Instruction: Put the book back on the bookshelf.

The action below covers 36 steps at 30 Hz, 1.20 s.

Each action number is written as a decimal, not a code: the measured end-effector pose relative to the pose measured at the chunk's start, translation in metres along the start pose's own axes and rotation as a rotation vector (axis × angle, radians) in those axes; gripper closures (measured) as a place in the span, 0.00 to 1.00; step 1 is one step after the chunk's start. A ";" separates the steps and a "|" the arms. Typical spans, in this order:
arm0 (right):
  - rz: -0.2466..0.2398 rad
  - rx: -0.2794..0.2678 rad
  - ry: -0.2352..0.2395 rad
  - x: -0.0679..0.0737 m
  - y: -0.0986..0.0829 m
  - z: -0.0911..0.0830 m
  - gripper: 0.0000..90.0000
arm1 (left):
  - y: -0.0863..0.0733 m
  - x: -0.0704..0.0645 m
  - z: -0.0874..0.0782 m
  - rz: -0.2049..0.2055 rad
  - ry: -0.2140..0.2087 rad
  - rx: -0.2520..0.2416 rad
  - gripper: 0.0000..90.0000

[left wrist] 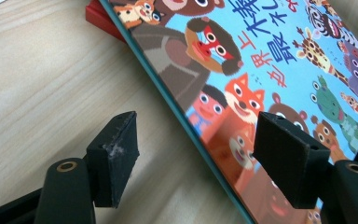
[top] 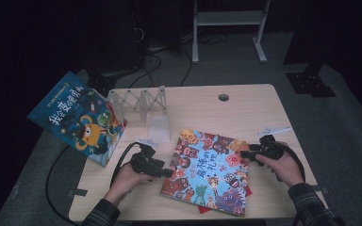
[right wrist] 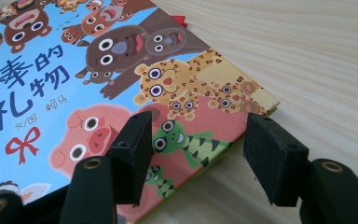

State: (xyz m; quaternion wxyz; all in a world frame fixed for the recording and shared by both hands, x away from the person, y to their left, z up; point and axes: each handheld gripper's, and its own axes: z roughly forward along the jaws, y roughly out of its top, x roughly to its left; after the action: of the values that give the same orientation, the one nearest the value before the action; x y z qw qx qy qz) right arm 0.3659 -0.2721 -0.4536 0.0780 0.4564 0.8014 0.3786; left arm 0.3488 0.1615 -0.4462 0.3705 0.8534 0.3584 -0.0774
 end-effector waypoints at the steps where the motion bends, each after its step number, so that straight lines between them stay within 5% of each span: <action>1: -0.008 0.004 0.000 0.000 0.001 0.000 0.46 | 0.001 0.000 0.001 -0.001 -0.001 0.003 0.32; 22: -0.091 0.019 0.064 0.017 0.011 0.014 0.46 | 0.006 0.009 0.013 -0.035 -0.010 -0.008 0.29; 36: -0.169 0.058 0.120 0.043 -0.011 -0.004 0.45 | -0.005 0.004 0.010 -0.059 -0.030 -0.005 0.28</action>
State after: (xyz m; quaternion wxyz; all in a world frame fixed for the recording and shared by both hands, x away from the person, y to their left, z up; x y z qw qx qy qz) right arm 0.3325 -0.2435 -0.4490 0.0481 0.3656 0.8509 0.3740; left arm 0.3491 0.1596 -0.4577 0.3756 0.8403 0.3780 -0.1002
